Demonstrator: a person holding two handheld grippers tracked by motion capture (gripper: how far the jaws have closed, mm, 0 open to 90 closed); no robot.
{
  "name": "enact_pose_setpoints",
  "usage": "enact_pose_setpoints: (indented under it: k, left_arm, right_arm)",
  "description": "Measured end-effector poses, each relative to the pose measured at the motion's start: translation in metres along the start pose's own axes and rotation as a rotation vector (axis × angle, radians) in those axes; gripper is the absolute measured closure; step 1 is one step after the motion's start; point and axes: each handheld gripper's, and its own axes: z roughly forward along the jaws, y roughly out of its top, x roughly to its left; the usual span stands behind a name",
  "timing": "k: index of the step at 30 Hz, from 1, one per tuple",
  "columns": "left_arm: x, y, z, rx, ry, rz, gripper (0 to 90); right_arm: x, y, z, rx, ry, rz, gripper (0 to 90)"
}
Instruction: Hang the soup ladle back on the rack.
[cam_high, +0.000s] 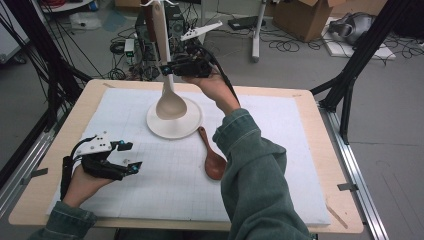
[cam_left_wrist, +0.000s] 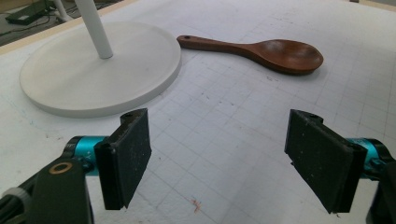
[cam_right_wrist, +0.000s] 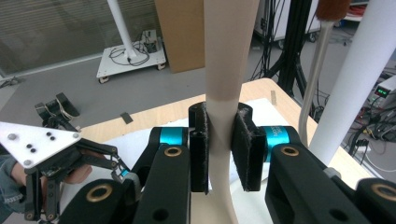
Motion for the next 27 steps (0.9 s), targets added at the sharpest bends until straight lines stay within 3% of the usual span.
enact_pose_setpoints:
  k: [27]
  left_arm:
    - [-0.001, 0.001, 0.001, -0.003, -0.01, 0.004, 22.9]
  right_arm:
    - [-0.02, -0.001, 0.011, 0.038, -0.044, 0.057, 78.2]
